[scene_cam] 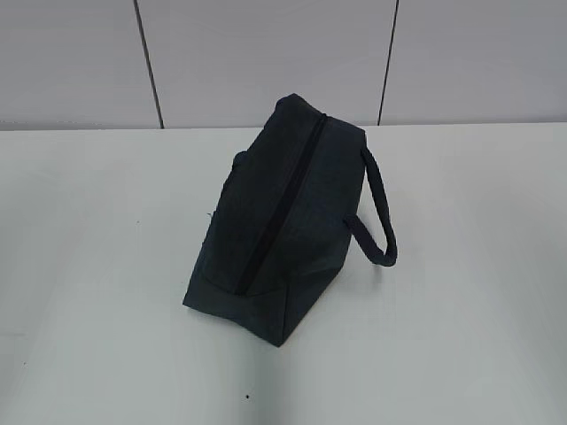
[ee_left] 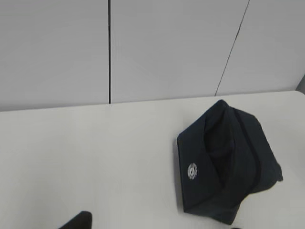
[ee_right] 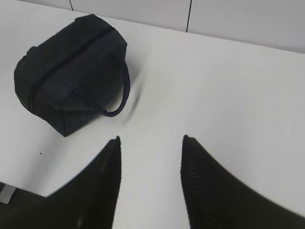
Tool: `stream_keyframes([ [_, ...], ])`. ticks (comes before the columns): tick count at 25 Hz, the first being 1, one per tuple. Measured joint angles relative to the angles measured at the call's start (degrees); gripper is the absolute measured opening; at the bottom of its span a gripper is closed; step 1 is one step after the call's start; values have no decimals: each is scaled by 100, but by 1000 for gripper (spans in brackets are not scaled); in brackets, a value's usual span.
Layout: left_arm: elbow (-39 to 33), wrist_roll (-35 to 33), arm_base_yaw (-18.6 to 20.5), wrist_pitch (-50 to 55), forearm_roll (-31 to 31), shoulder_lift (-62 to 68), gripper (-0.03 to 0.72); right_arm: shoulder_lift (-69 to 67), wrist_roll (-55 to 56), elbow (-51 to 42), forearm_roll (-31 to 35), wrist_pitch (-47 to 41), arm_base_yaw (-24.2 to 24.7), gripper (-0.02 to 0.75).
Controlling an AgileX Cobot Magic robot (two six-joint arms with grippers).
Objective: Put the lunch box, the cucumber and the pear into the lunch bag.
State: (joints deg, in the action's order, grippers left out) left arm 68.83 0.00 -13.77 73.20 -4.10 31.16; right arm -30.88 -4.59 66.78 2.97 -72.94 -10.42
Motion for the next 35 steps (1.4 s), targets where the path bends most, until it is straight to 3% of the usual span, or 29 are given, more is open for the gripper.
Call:
stream_keyframes([
  [9, -2380, 0, 0, 68, 410, -2042, 498, 2369, 35, -1727, -71, -10, 0, 332],
  [15, -3505, 0, 0, 91, 455, -3036, 498, 3204, 35, -2688, -85, -22, 0, 332],
  [21, -3590, 0, 0, -45, 648, -3207, 498, 3202, 22, -3531, -493, -20, 0, 332],
  [27, -3783, 0, 0, -735, 629, -3209, 498, 3202, 22, -3780, -574, 555, 0, 332],
  [35, -3889, 0, 0, -944, 564, -3209, 498, 3202, 22, -3812, -587, 639, 0, 332],
])
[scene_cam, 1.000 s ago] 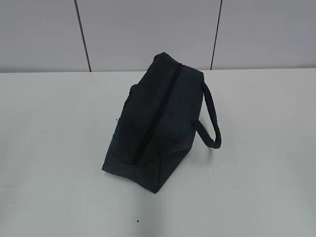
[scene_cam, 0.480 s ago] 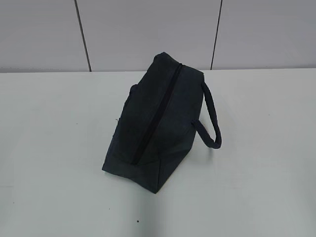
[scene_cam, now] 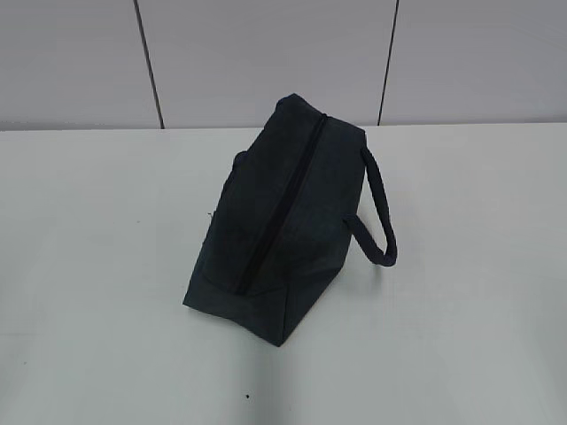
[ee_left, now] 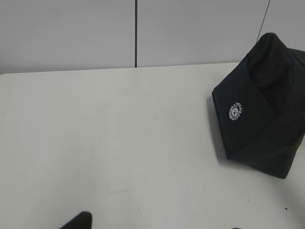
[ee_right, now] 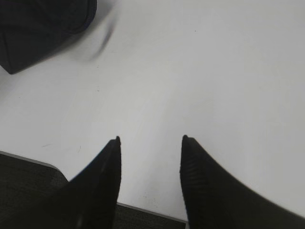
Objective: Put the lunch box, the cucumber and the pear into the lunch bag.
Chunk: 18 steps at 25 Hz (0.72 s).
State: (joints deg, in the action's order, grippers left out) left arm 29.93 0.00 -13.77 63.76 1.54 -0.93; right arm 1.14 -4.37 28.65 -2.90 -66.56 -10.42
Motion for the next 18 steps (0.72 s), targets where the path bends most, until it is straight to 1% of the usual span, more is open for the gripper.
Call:
stream_keyframes([
  [16, 0, 0, 6, -12, -2, 0, 498, 0, 0, 0, 0, 22, 0, 332],
  [18, 0, 0, 160, -12, -6, -11, 498, 0, 0, 0, 0, 22, 26, 332],
])
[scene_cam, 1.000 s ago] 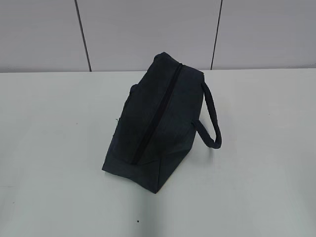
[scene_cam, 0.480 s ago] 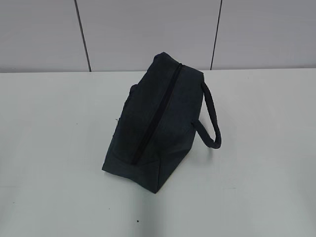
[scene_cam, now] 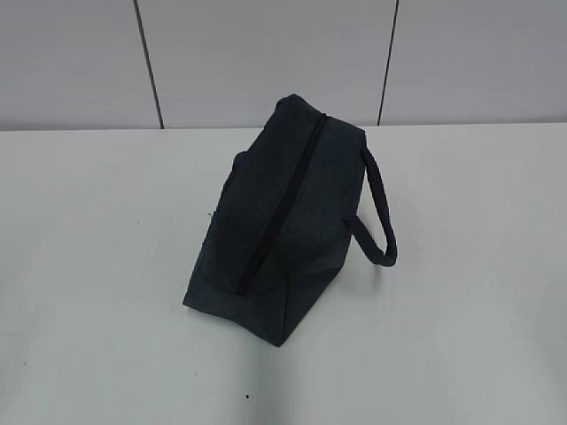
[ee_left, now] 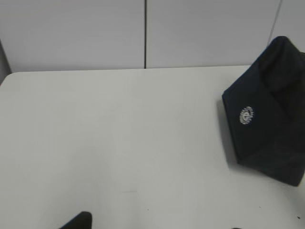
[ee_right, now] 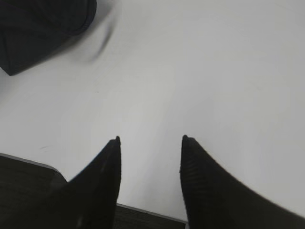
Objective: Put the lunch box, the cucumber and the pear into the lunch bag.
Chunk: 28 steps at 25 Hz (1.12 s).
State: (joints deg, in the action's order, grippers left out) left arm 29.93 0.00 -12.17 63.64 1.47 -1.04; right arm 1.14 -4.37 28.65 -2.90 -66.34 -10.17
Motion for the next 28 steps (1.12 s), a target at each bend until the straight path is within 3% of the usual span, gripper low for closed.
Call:
stream_keyframes([
  [7, 0, 0, 1431, 0, 0, 0, 498, 0, 0, 0, 0, 0, 693, 332],
  [9, 0, 0, 1627, 0, 0, 0, 498, 0, 0, 0, 0, 0, 731, 332],
  [28, 0, 0, 1673, 0, 0, 0, 498, 0, 0, 0, 0, 0, 731, 332],
])
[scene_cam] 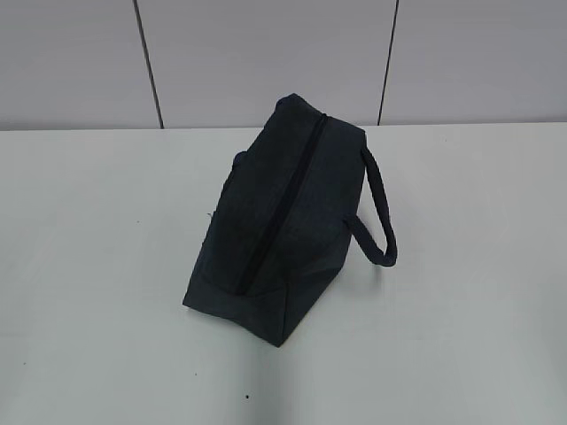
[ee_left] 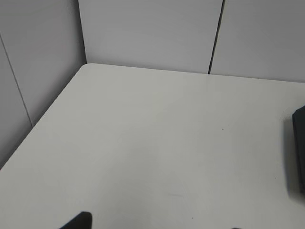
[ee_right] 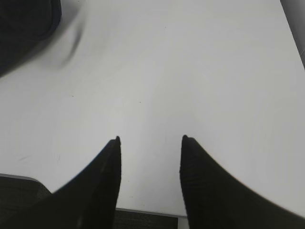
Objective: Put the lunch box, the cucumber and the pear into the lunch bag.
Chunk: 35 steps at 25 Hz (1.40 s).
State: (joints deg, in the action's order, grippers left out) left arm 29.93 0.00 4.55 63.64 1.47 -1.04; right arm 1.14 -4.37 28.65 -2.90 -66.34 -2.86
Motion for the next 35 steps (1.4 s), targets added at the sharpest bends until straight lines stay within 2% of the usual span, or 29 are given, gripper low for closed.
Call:
stream_keyframes([
  [17, 0, 0, 0, 0, 0, 0, 498, 0, 0, 0, 0, 2, 0, 332],
  [24, 0, 0, -434, 0, 0, 0, 498, 0, 0, 0, 0, 2, 0, 332],
  [35, 0, 0, -470, -5, 0, 0, 498, 0, 0, 0, 0, 13, 0, 332],
])
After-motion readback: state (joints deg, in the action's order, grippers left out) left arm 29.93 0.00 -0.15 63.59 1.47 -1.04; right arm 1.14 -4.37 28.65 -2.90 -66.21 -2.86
